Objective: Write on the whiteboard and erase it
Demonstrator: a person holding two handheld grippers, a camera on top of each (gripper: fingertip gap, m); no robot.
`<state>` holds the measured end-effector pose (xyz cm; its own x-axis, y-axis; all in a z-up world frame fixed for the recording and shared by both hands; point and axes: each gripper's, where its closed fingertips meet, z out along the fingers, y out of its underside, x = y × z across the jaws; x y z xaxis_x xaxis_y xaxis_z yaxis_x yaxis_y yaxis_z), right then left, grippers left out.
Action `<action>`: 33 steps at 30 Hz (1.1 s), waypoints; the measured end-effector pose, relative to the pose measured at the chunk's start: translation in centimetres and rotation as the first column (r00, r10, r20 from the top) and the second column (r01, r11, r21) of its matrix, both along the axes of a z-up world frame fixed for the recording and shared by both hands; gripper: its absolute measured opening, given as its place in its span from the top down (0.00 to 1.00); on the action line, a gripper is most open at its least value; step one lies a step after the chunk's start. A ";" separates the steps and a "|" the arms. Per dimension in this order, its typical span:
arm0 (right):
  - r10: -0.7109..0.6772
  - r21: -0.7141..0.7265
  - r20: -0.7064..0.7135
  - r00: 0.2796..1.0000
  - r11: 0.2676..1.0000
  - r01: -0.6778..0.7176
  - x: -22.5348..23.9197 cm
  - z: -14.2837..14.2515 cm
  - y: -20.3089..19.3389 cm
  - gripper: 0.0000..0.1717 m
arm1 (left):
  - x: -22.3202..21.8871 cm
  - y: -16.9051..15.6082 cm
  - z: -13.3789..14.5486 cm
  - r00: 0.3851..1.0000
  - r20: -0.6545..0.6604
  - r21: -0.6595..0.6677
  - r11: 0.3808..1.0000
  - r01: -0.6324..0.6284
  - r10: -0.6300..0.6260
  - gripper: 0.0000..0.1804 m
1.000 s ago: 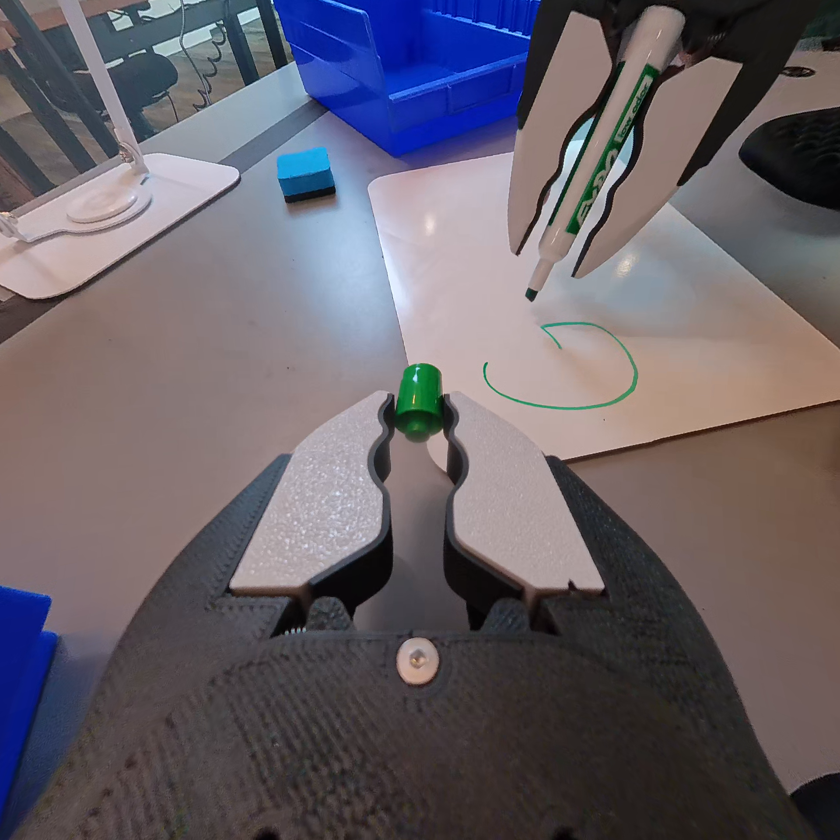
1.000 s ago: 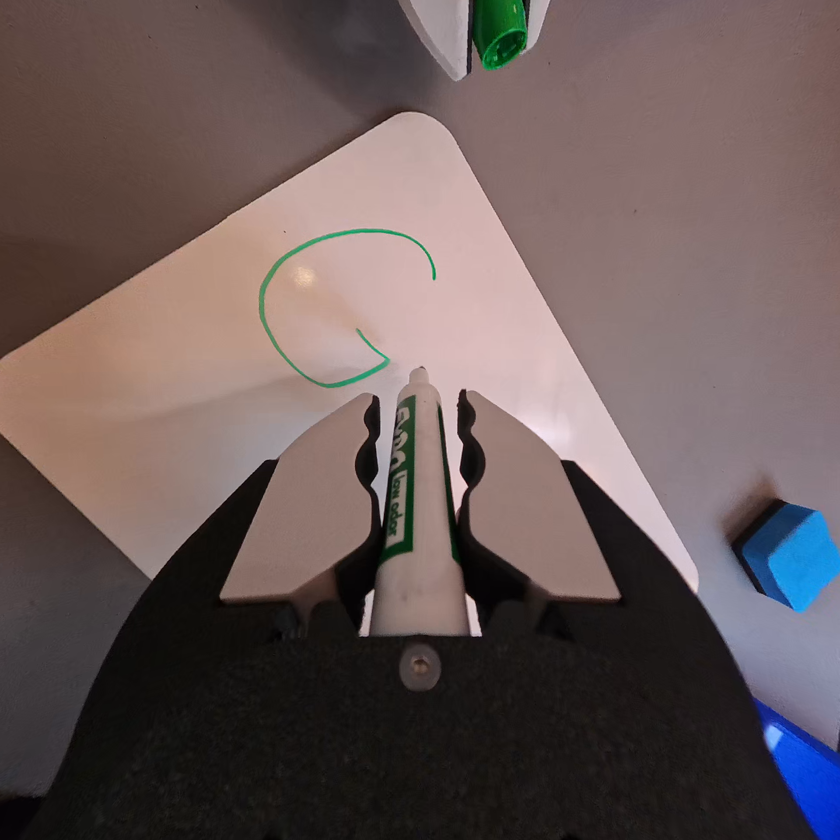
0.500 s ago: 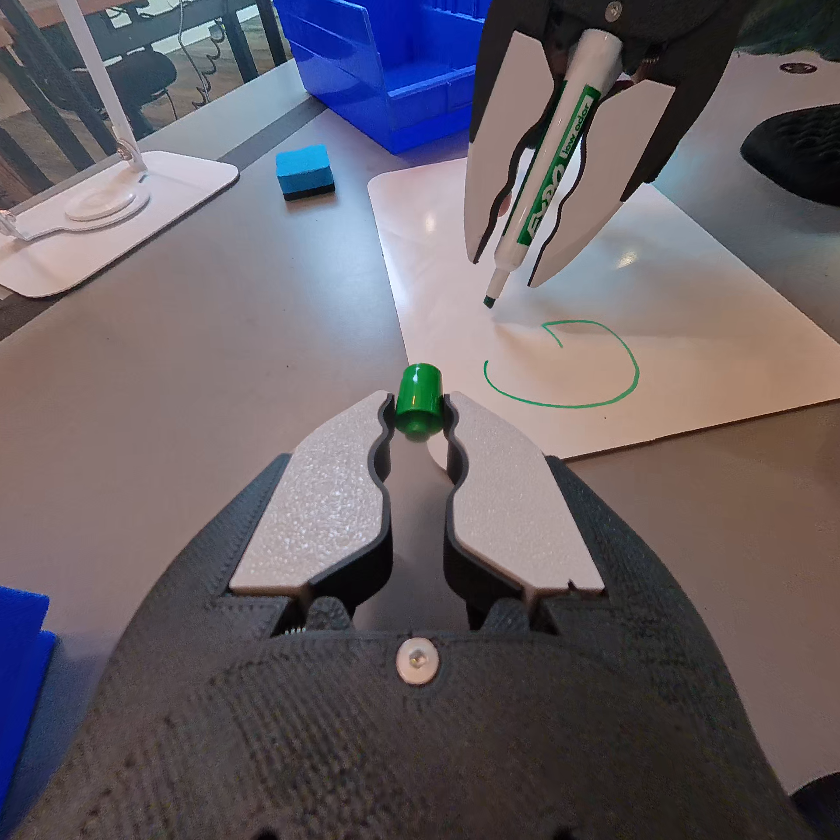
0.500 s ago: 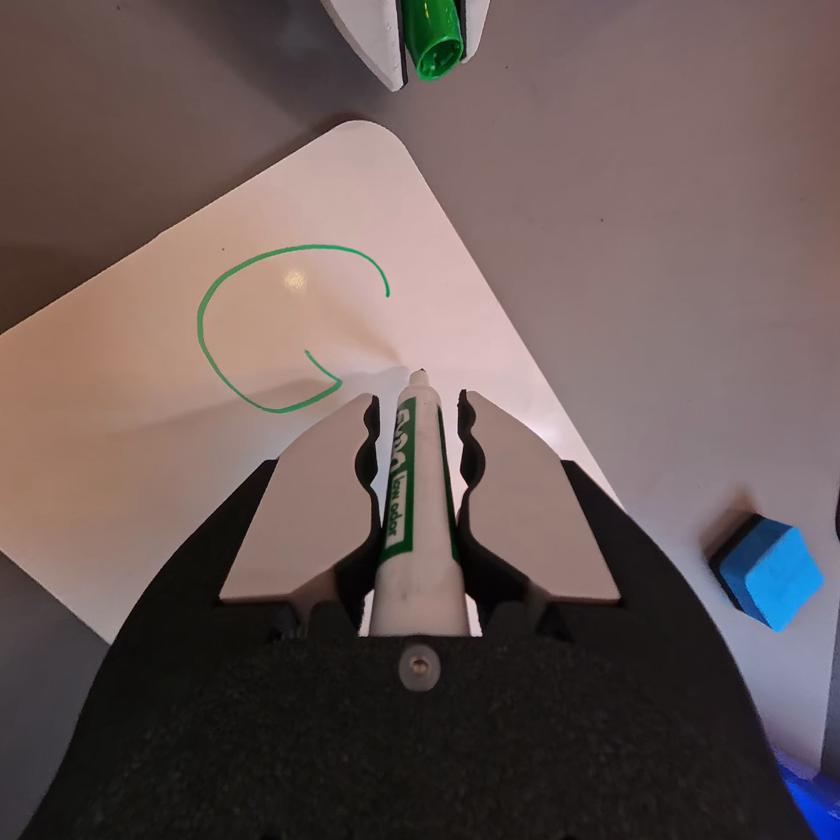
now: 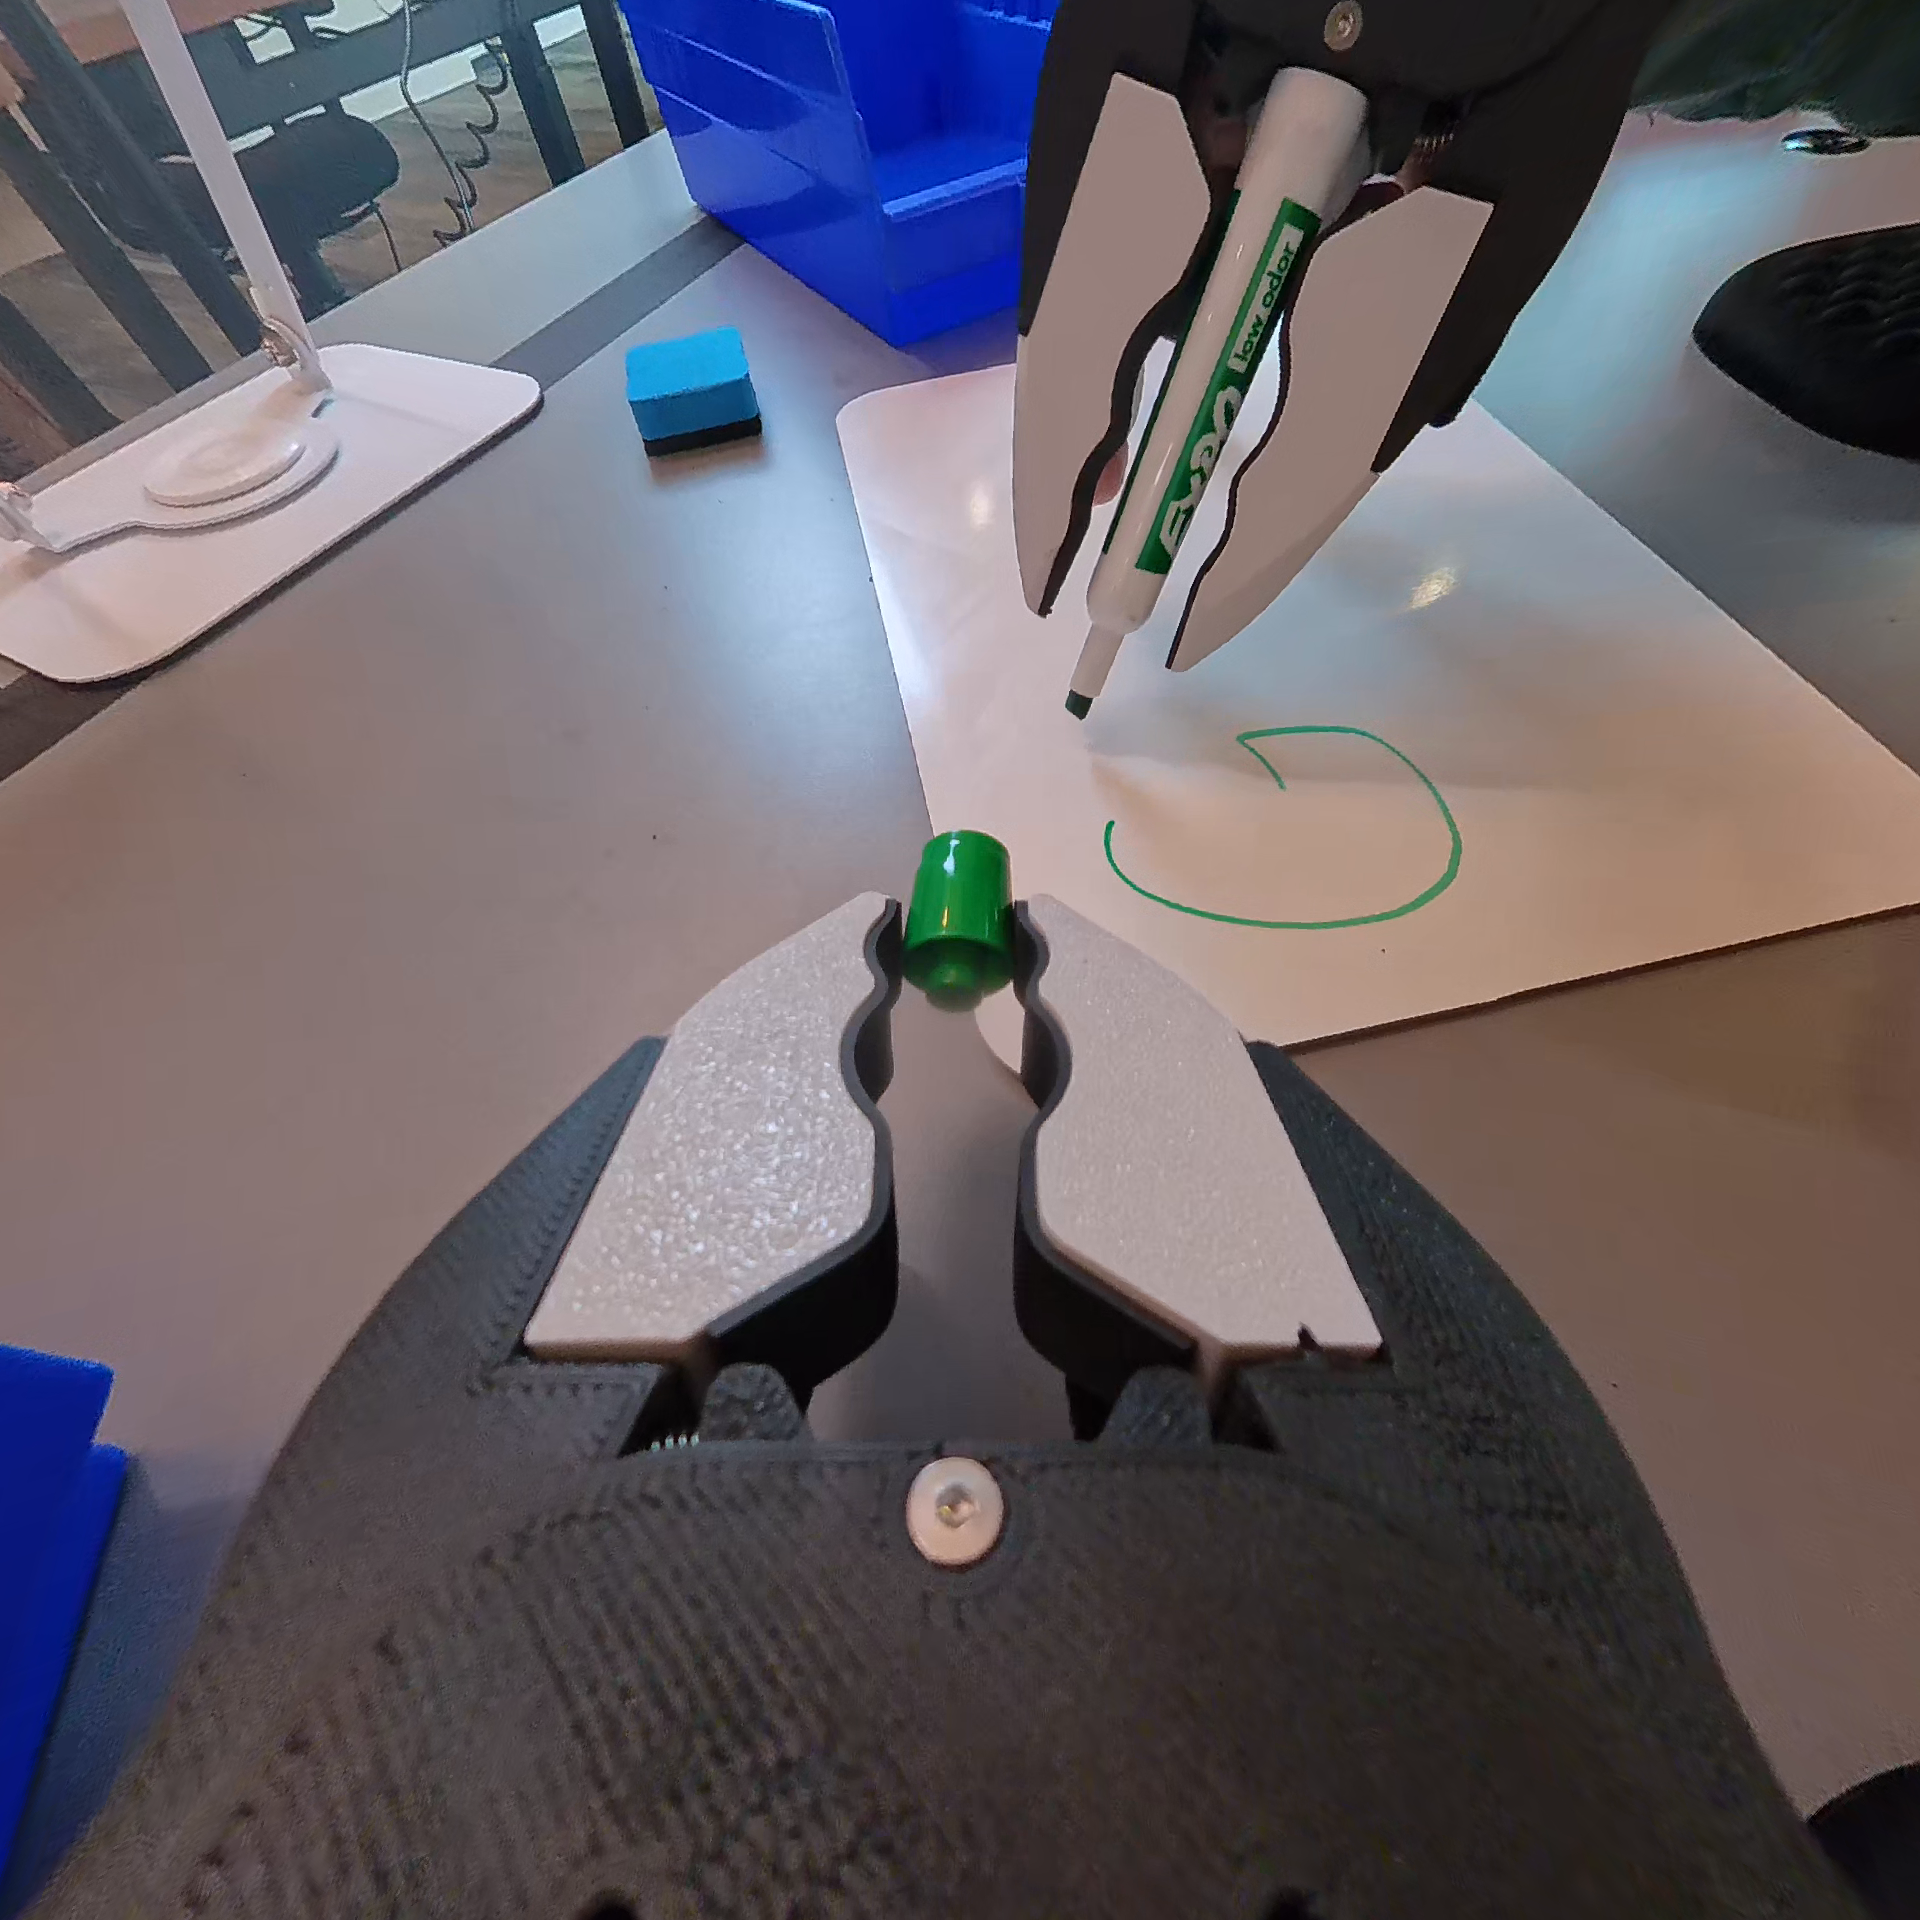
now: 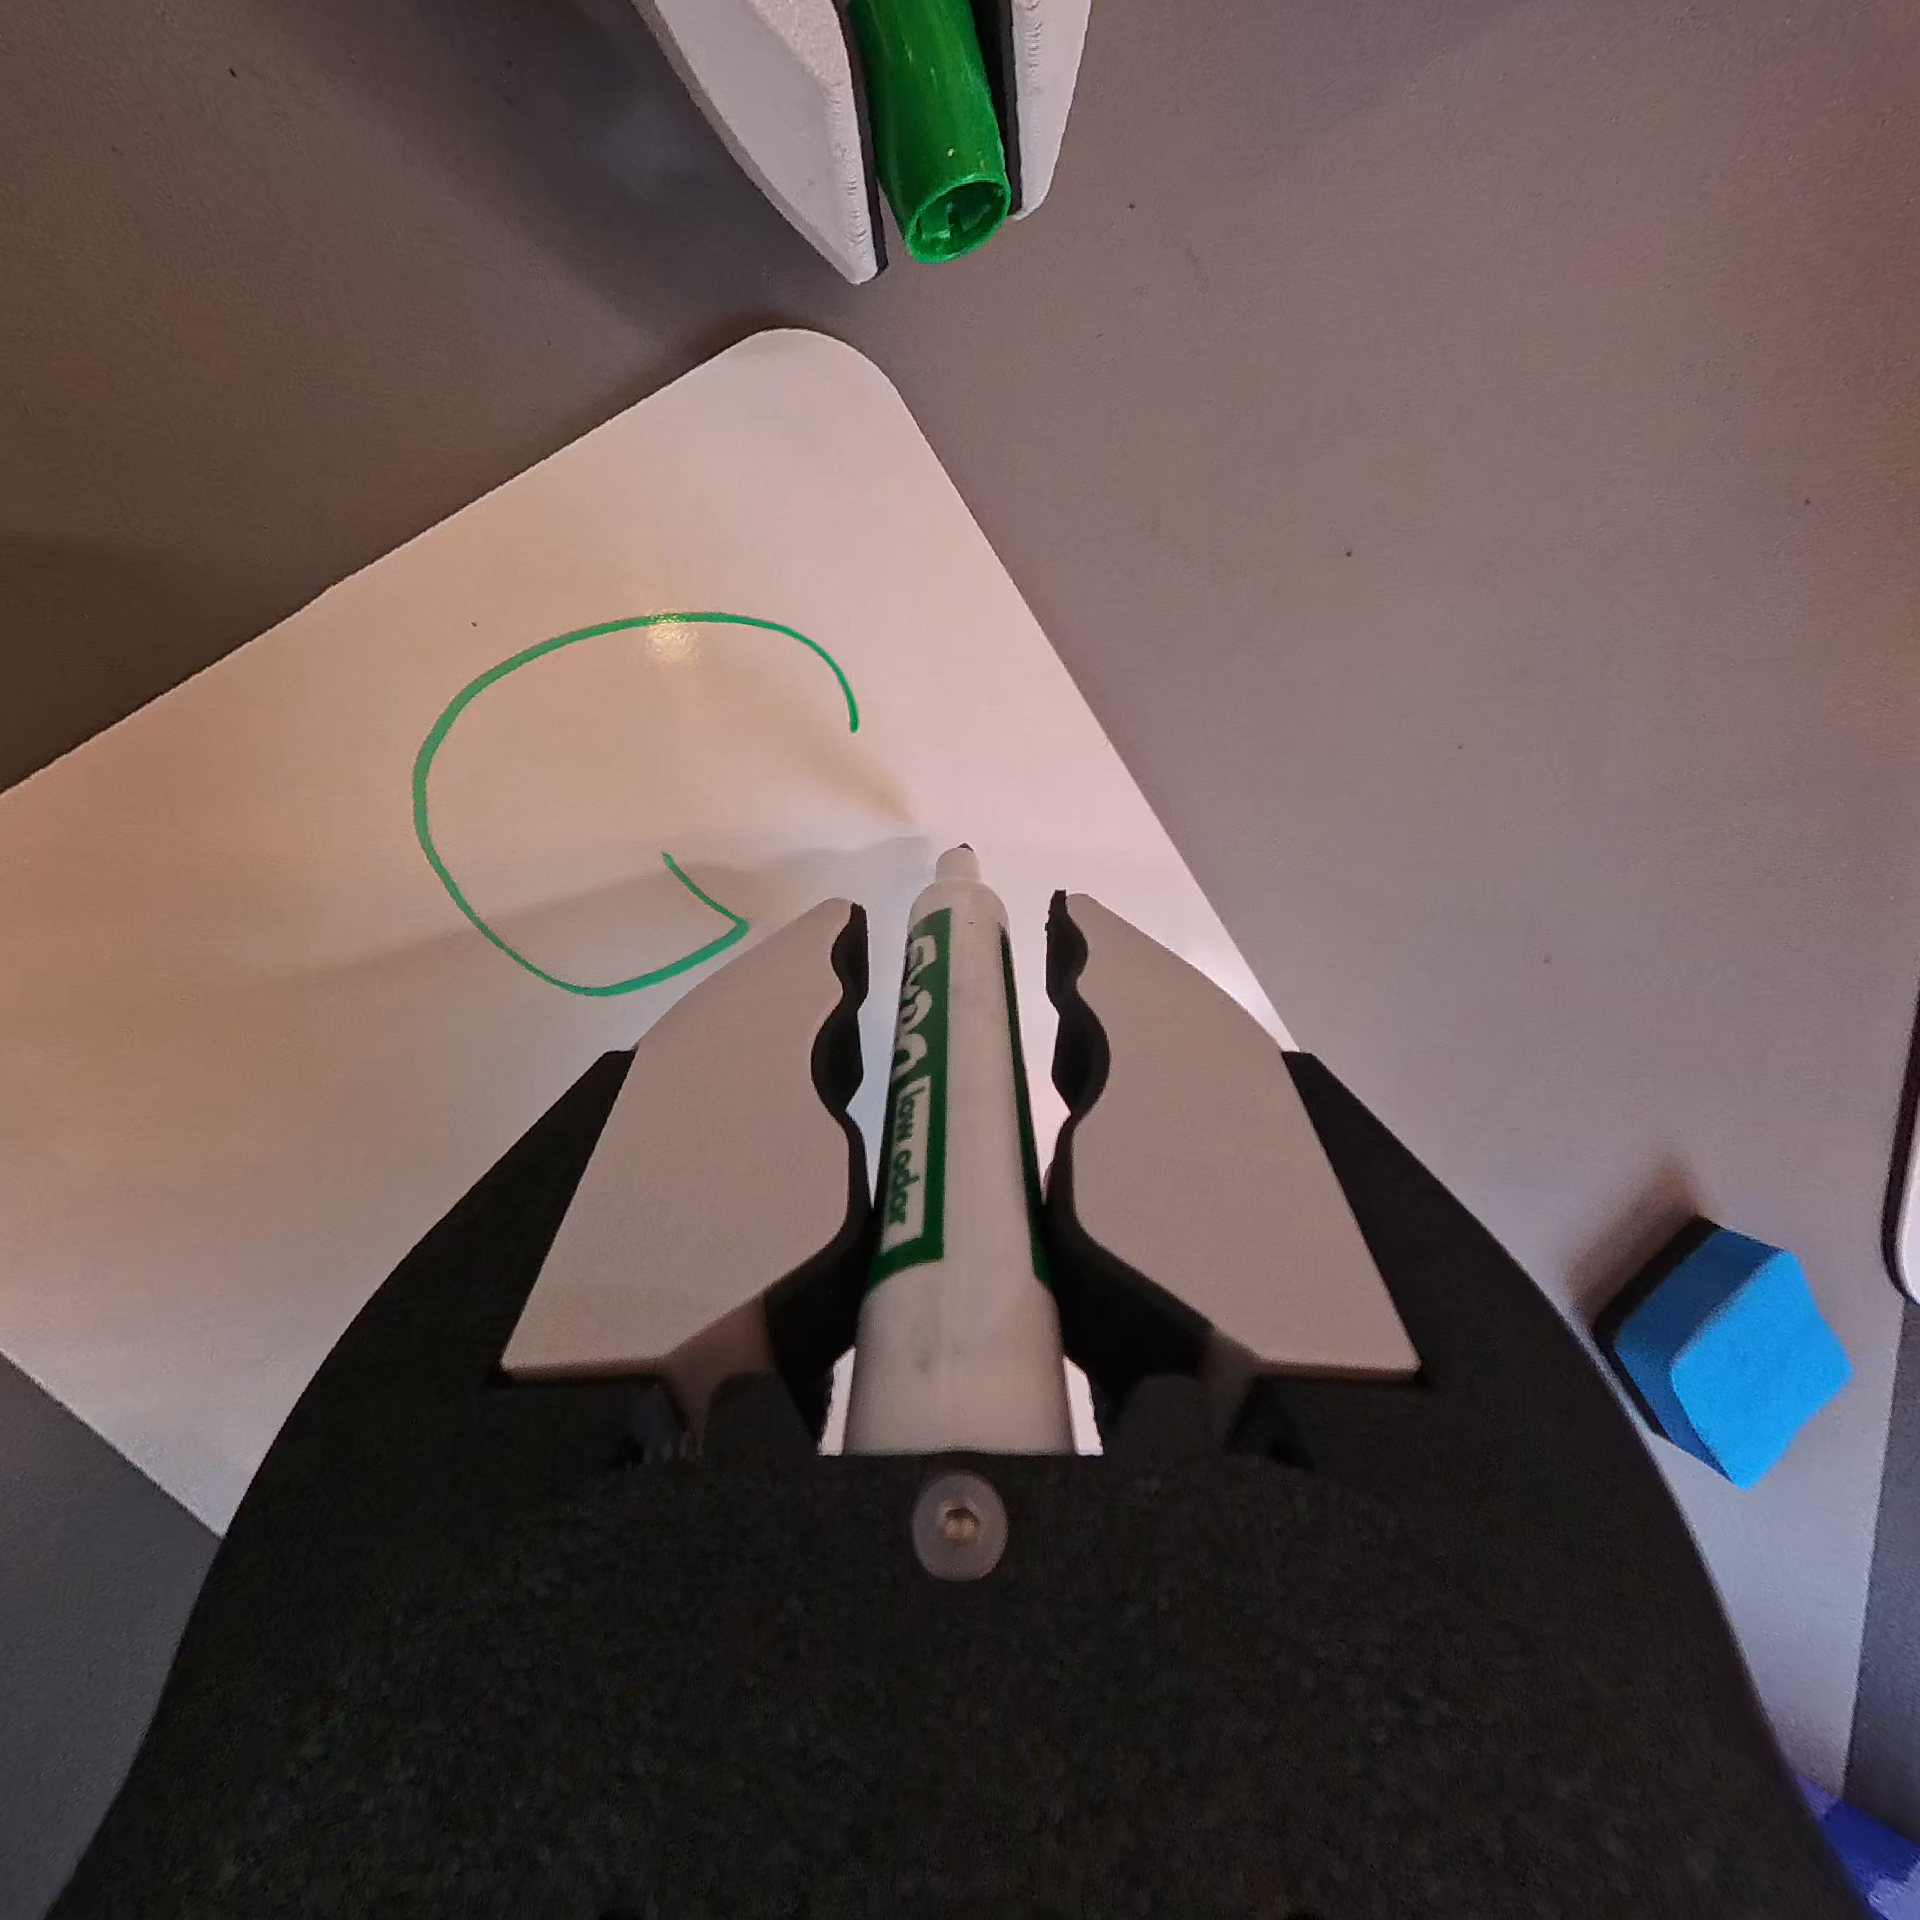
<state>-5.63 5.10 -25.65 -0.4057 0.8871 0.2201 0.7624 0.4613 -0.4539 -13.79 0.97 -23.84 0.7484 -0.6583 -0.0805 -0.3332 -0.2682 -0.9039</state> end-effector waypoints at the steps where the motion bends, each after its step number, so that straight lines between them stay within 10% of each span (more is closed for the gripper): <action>1: 0.000 0.000 0.000 1.000 1.000 0.000 -0.1 0.0 0.0 0.80 | 0.0 0.0 0.0 1.000 0.000 0.000 1.000 0.000 0.000 0.89; 33: 0.000 -0.029 0.057 0.998 1.000 0.002 5.3 -0.4 -2.5 0.80 | 0.4 -0.2 -0.1 1.000 0.014 -0.015 1.000 0.012 -0.012 0.89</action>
